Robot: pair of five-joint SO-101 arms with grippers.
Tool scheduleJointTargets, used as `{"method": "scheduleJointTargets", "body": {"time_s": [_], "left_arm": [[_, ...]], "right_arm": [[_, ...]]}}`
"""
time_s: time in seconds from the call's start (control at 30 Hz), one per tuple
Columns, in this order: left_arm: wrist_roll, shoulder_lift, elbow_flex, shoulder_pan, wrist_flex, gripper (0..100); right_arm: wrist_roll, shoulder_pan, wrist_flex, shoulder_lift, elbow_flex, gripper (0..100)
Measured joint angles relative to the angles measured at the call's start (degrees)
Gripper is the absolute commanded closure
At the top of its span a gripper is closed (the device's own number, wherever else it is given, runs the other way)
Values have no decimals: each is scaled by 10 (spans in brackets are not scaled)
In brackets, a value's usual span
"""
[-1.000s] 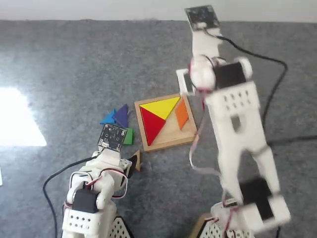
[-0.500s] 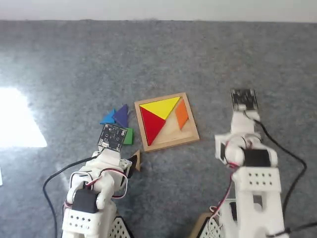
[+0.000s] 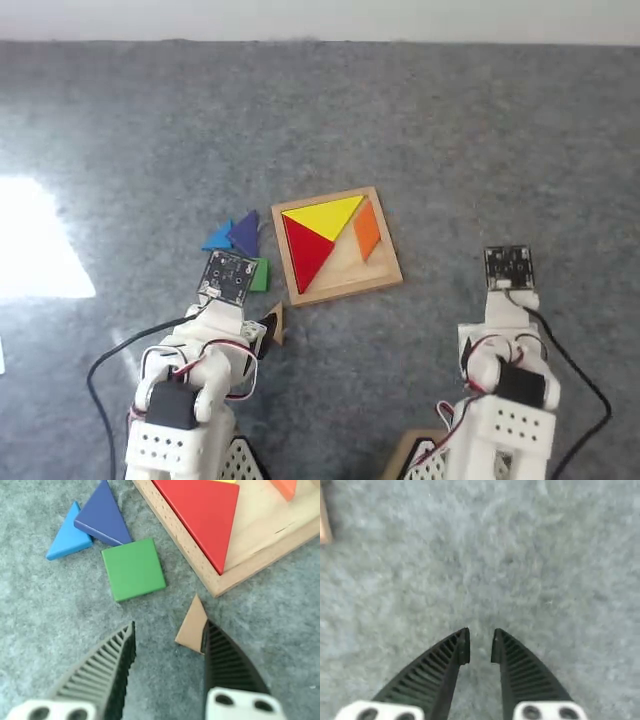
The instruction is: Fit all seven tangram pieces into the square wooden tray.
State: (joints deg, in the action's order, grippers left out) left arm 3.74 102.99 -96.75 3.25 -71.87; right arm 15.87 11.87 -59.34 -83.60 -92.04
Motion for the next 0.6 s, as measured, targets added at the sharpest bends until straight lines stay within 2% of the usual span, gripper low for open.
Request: {"method": "scheduleJointTargets", "body": {"time_s": [0.17, 0.37, 0.47, 0.6], "left_arm": [[73, 0, 0, -20, 47, 795], [92, 0, 12, -118, 135, 795], [94, 0, 82, -142, 103, 794], [94, -3, 248, -148, -21, 791]], "right_arm": [[2, 1, -80, -108, -26, 866], [4, 2, -124, -193, -34, 866], [4, 2, -124, -194, -34, 866], [4, 2, -124, -194, -34, 866]]}}
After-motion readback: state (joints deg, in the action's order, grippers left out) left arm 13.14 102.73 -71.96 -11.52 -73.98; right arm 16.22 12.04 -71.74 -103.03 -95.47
